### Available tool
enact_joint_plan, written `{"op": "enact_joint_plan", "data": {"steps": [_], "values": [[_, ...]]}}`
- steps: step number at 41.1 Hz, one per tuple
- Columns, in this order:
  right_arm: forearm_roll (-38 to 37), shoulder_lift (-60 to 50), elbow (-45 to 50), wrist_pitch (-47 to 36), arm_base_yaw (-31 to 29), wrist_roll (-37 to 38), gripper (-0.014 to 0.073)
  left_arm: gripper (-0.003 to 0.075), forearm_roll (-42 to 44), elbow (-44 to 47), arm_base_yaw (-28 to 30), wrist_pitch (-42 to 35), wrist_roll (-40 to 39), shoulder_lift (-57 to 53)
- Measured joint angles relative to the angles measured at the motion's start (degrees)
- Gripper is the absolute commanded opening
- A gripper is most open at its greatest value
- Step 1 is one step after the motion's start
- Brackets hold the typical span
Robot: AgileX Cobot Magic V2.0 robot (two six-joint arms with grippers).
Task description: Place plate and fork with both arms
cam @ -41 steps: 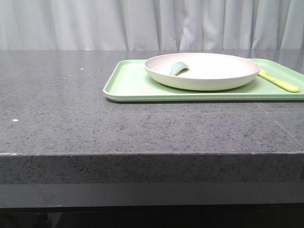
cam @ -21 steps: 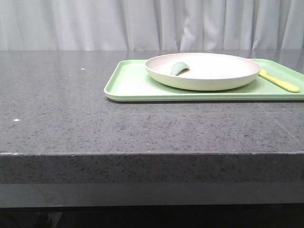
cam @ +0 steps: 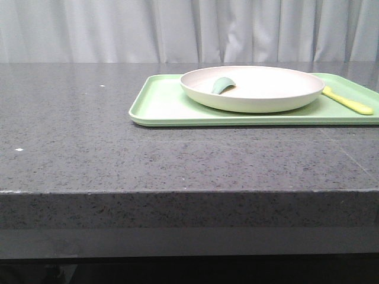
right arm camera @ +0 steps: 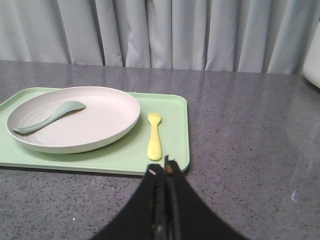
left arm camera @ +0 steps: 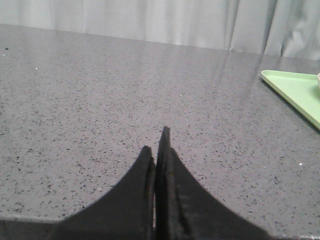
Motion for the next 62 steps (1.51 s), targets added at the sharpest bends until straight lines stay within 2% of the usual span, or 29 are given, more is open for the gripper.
{"op": "enact_joint_plan", "data": {"steps": [37,55,62], "values": [[0.00,0.00,0.42,-0.14,0.00,0.00,-0.0069,-0.0018,0.00,0.00,0.00,0.00,0.00,0.00],[0.00,-5.99,18.06,-4.30,0.00,0.00,-0.0069,-0.0018,0.00,0.00,0.00,0.00,0.00,0.00],[0.00,-6.11,18.87,-5.15,0.00,0.00,-0.0069,-0.0018,0.00,0.00,0.00,0.00,0.00,0.00]]}}
